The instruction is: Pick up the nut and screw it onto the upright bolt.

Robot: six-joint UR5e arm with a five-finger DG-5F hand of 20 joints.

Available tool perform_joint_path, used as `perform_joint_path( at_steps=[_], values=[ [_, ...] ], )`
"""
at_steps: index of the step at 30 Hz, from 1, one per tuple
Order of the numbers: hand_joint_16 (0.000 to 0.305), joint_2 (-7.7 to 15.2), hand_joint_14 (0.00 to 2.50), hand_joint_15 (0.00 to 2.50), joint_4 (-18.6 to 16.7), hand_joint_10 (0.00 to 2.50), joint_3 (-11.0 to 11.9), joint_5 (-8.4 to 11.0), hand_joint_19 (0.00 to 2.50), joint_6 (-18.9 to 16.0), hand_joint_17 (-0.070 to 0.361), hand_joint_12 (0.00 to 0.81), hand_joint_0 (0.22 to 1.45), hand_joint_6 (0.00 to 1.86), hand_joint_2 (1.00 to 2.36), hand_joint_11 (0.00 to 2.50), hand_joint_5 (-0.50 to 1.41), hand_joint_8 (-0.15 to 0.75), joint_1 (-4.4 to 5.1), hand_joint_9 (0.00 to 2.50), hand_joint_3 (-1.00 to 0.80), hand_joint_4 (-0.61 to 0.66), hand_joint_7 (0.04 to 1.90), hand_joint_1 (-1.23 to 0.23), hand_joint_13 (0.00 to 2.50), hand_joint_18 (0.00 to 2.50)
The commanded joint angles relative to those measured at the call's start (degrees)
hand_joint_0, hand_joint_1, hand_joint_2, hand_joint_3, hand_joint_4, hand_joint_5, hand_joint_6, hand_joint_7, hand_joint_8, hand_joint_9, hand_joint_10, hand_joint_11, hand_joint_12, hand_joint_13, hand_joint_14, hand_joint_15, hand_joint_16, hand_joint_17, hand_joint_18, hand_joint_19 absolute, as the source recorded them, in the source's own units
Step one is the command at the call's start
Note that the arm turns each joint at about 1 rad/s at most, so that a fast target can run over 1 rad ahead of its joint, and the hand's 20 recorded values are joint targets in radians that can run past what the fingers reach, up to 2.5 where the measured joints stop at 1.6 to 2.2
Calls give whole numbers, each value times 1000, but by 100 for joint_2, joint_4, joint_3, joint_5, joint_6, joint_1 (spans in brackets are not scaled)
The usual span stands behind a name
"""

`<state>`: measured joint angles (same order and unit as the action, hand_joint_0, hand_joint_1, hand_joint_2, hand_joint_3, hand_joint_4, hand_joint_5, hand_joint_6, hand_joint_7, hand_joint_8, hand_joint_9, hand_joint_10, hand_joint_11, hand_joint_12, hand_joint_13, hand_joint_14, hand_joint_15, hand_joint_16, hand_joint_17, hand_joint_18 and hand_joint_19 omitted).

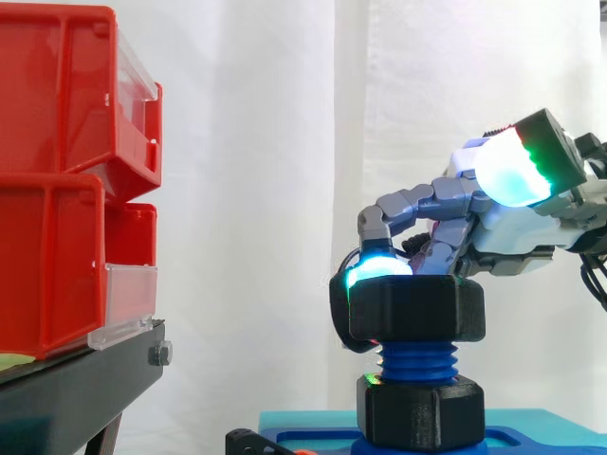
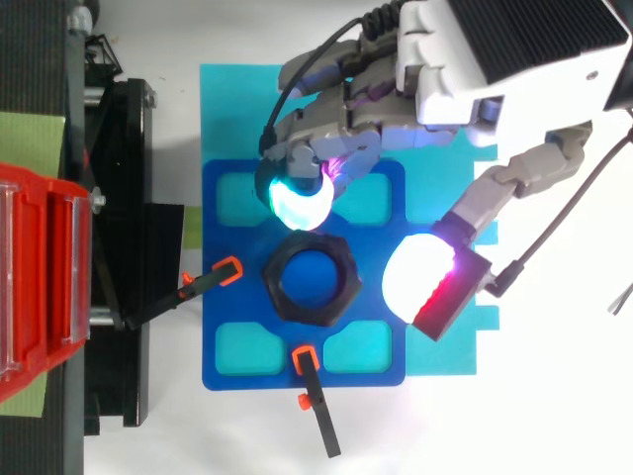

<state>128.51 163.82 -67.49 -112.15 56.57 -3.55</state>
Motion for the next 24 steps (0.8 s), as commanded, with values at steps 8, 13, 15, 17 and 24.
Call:
perform_joint_path(
  at_steps=[8, 13, 15, 17, 24],
  values=[
    [30, -1, 0, 0, 45, 0, 8, -167, 20, 21, 68, 206, 515, 531, 1000, 15, 58, 140, -128, 1275, -500, 61, 1311, -248, 720, 509],
    [27, -10, 0, 0, 36, 0, 26, -263, 71, 21, 61, 187, 514, 556, 1000, 39, 57, 133, -207, 1378, -500, 50, 1263, -227, 781, 581],
    [28, -1, 0, 0, 45, 0, 61, -281, 56, 21, 63, 204, 512, 501, 1000, 52, 46, 156, -216, 1340, -500, 103, 1320, -218, 751, 552],
    [31, -10, 0, 0, 63, 0, 166, -360, 43, 21, 69, 228, 509, 504, 1000, 59, 4, 176, -225, 1259, -500, 154, 1176, -206, 719, 502],
    [40, -10, 0, 0, 230, 0, 562, -545, 15, 21, 89, 284, 482, 503, 1000, 0, -113, 191, -269, 926, -500, 232, 852, -254, 582, 385]
  ],
)
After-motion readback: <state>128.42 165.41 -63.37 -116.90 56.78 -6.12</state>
